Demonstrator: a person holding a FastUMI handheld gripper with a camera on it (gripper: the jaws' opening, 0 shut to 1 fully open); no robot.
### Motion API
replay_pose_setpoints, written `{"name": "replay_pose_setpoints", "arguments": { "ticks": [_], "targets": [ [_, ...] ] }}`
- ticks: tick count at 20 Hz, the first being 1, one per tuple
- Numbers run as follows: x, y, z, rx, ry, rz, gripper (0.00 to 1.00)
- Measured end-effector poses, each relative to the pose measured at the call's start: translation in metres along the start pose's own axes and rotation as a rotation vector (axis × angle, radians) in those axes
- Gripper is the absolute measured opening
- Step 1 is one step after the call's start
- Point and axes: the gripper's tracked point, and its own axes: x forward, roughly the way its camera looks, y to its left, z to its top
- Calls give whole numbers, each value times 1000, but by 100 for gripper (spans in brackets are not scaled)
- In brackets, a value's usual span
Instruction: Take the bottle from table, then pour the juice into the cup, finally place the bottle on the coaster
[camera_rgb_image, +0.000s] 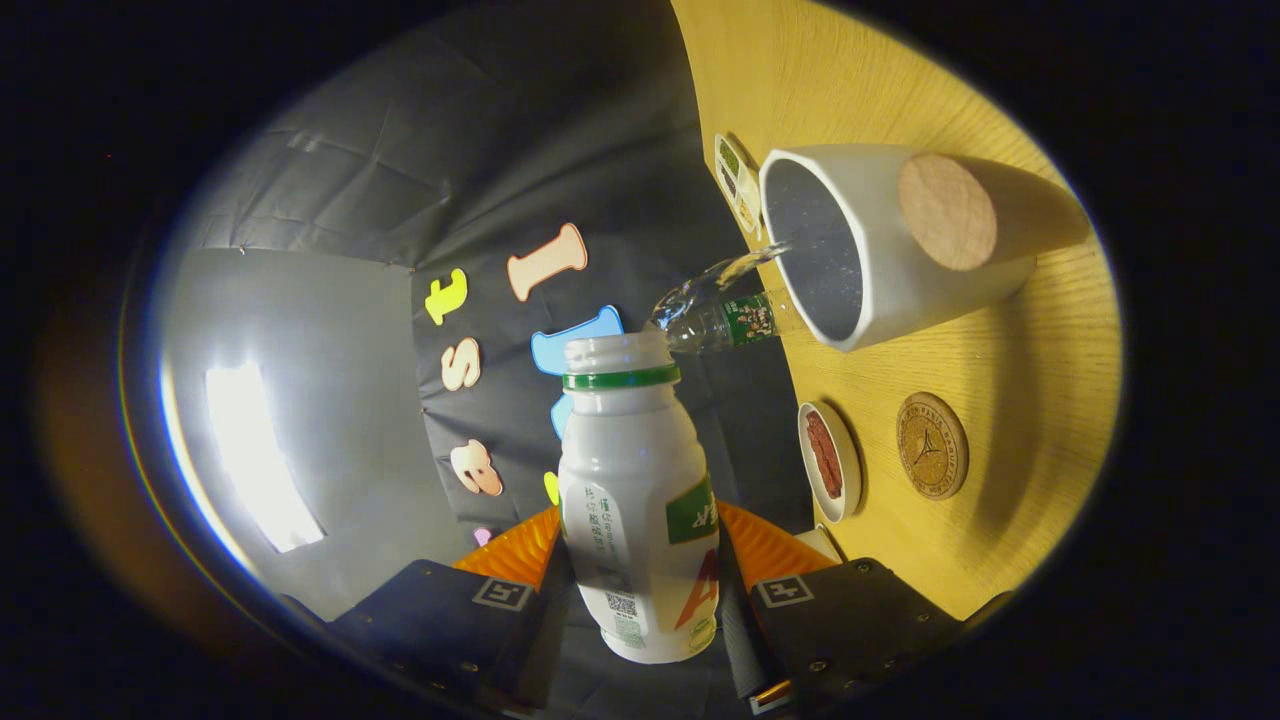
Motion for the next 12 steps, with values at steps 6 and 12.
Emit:
{"name": "replay_pose_setpoints", "arguments": {
  "ticks": [6, 12],
  "targets": [
    [1, 1, -1, 18, -2, -1, 66],
    [1, 2, -1, 38, -8, -2, 66]
  ]
}}
